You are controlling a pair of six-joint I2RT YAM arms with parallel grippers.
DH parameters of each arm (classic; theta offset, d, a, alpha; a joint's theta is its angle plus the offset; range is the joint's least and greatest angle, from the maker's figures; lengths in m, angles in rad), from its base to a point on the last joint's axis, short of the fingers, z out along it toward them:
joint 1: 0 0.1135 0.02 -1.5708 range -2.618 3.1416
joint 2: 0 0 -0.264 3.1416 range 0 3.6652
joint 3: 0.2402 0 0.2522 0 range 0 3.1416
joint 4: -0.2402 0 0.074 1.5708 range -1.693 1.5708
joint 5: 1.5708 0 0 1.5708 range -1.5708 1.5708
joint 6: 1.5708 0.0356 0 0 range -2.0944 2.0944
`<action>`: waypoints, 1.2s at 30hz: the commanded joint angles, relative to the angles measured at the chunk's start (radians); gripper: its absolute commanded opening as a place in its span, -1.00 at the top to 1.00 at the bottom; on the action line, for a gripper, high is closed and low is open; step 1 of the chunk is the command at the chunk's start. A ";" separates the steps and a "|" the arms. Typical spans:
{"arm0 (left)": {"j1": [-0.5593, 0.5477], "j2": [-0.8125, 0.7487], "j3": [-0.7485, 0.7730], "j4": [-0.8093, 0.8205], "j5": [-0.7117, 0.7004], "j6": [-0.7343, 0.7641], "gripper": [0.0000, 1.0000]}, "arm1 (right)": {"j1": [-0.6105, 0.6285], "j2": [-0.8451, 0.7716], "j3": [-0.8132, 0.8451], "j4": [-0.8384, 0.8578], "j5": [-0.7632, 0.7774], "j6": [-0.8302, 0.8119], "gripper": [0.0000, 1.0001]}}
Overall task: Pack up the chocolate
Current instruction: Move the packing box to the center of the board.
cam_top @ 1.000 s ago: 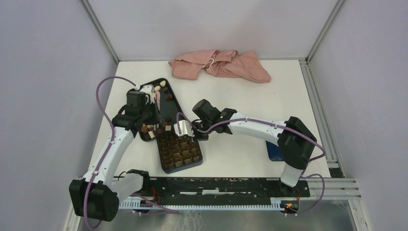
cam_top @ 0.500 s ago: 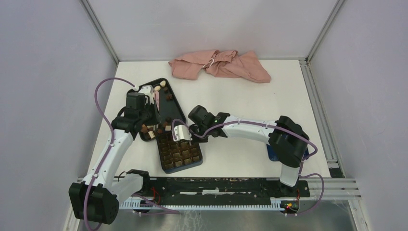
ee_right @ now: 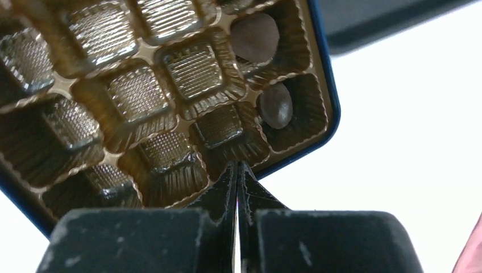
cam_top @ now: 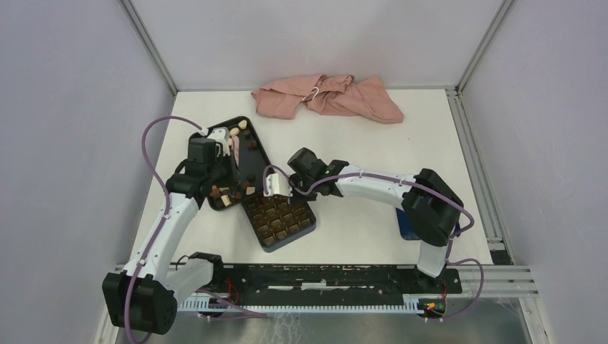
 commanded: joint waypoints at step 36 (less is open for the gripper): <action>0.130 0.151 0.061 -0.184 0.263 -0.104 0.72 | -0.533 -0.121 -0.065 -0.074 -0.657 0.123 0.00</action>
